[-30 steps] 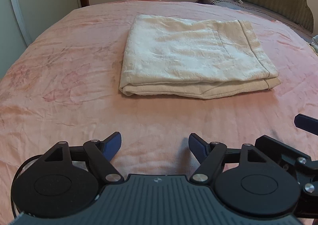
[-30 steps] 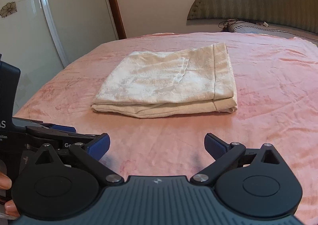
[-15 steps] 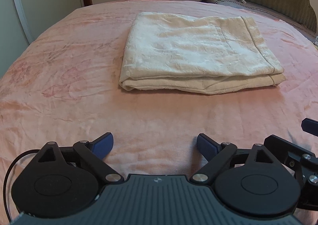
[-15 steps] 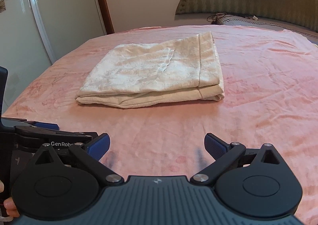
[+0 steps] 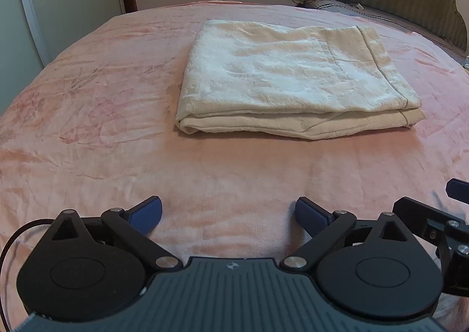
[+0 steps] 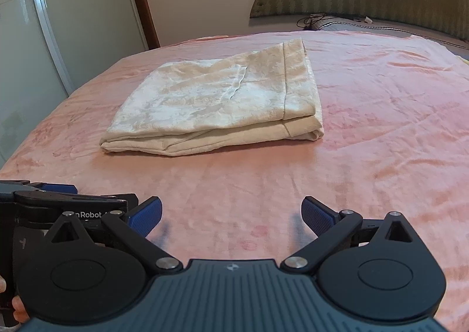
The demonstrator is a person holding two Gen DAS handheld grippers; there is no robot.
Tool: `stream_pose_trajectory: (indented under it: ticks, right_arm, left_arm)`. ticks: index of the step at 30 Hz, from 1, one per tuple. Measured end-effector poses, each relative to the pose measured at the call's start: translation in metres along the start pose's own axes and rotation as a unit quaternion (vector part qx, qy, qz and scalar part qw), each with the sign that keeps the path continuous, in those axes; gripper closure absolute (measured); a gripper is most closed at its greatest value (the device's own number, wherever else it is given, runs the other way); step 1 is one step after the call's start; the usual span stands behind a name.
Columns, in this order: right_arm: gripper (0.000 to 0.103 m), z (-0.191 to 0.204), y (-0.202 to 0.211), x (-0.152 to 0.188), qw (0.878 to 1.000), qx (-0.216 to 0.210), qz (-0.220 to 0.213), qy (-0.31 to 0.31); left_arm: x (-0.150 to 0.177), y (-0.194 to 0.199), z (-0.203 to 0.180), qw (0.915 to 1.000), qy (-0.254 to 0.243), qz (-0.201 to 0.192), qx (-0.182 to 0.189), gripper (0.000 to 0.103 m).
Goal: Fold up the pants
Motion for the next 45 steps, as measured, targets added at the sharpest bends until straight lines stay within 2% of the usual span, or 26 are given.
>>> stream_pose_trajectory:
  ticks: [5, 19, 29, 45]
  right_arm:
    - [0.001, 0.000, -0.002, 0.002, 1.000, -0.005, 0.003, 0.002]
    - [0.001, -0.004, -0.008, 0.006, 1.000, -0.005, 0.003, -0.009]
    - [0.001, -0.001, -0.013, 0.005, 1.000, 0.008, -0.003, 0.007]
    - [0.001, 0.001, -0.014, 0.006, 1.000, 0.005, -0.004, 0.010]
  left_arm:
    - [0.001, -0.002, 0.000, 1.0000, 0.001, -0.007, -0.001, 0.000]
    - [0.001, -0.003, 0.000, 0.9997, -0.003, -0.023, -0.003, 0.000]
    - [0.001, -0.004, -0.001, 0.9997, -0.004, -0.023, -0.003, 0.000]
    - [0.001, -0.004, -0.001, 0.9997, -0.006, -0.023, -0.003, 0.000]
Point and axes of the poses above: each gripper's, at about its wrist camera, not at the fingertips, and y roughly against the way its jaws point, z to its left, x to its underside, the point moved 8 cm from there along -y, roughly the way its jaws point, and after that the axes turned 1 degree about z, right-handed, at the moved point
